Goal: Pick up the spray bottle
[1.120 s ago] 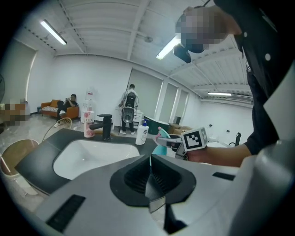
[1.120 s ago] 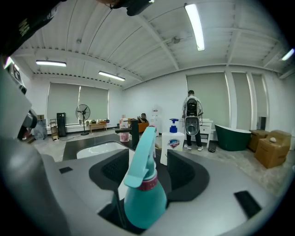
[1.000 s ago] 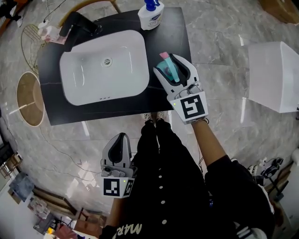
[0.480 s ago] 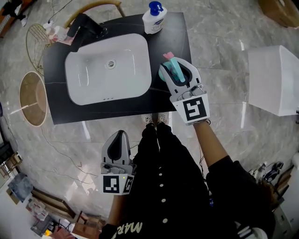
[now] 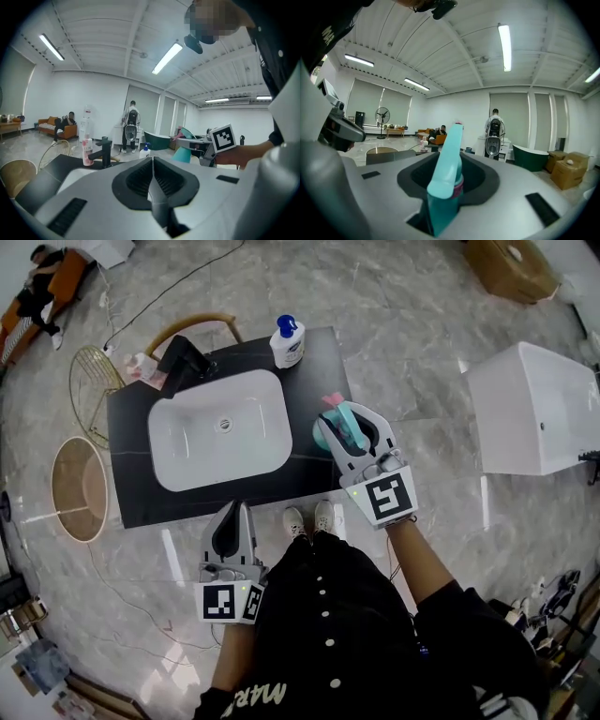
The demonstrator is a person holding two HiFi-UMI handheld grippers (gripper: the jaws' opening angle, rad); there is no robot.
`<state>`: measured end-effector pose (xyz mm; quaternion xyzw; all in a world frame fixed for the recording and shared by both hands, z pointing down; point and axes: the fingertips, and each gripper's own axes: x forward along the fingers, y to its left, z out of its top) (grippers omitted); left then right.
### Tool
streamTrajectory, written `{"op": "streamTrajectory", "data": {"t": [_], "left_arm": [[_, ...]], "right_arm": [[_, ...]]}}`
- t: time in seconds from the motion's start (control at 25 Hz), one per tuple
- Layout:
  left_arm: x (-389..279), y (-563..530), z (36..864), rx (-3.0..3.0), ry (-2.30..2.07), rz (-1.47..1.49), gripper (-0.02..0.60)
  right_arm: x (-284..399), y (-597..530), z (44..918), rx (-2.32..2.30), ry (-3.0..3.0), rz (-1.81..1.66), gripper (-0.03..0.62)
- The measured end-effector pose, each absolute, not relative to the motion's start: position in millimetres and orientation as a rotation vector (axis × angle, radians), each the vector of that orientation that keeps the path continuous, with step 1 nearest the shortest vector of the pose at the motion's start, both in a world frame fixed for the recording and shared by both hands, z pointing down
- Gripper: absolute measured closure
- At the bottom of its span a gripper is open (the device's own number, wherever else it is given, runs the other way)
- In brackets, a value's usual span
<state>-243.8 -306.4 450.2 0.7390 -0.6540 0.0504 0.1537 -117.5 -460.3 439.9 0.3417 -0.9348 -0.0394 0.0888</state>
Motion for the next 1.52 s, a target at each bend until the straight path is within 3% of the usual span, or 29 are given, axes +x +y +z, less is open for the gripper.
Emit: {"op": "streamTrajectory", "data": {"t": [0.88,1.52], "left_arm": [[-252.0,-355.1,356.3,2.354,-1.917,-0.017,0.561],[-253.2,-351.5,352.8,2.358,-1.933,-0.008,0.561]], "right_arm": [[-28.0,-400.3,345.2,1.371,-2.735,-0.096,0.482],[-31.8,-402.2,341.5,1.378,-2.743,-0.153,0.484]]}}
